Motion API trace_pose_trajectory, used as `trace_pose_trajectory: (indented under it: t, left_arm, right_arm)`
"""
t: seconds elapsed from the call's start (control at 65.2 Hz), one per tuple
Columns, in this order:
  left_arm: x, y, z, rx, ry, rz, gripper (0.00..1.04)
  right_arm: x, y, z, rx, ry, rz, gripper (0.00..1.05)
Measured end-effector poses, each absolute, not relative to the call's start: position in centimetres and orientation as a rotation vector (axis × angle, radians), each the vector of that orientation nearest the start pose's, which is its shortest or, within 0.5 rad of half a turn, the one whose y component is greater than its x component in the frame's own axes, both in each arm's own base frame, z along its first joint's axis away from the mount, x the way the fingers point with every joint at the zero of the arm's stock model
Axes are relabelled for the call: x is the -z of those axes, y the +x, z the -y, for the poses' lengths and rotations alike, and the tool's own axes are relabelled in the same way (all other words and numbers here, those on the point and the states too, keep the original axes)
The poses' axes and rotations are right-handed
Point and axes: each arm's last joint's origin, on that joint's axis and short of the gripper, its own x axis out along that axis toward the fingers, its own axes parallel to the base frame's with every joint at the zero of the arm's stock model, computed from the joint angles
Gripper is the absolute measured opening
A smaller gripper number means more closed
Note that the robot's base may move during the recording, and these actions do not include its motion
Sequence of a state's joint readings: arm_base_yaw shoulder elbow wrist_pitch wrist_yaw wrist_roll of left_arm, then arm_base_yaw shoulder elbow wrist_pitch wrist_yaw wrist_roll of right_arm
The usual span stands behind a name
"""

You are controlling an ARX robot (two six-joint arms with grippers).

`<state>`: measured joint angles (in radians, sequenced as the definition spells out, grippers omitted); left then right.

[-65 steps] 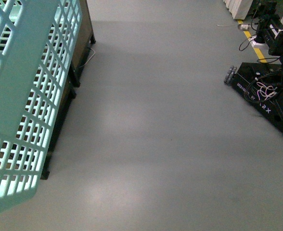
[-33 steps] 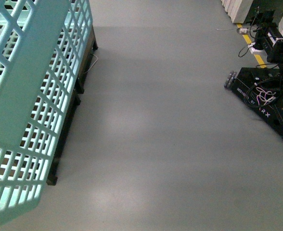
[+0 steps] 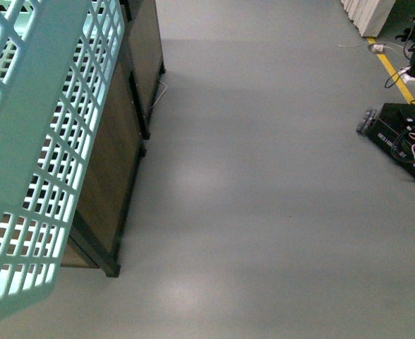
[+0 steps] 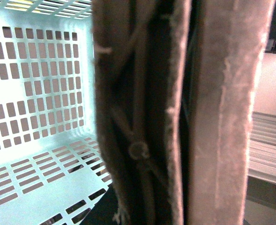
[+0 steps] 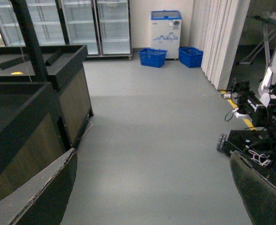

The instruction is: Pick mango and avocado into basket

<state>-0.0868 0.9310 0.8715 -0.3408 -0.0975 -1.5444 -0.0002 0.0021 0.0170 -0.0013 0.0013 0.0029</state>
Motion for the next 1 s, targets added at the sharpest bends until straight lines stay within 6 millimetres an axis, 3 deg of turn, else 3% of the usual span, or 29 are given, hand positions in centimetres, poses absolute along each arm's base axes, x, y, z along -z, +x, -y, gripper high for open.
trace_pose_trajectory:
  t: [0.997]
  left_arm:
    - [-32.30,19.90,1.41,-0.316,-1.483,-0.304,0.15]
  right_arm:
    - [-16.90,9.68,0.00,0.000,0.003,0.014,0.96]
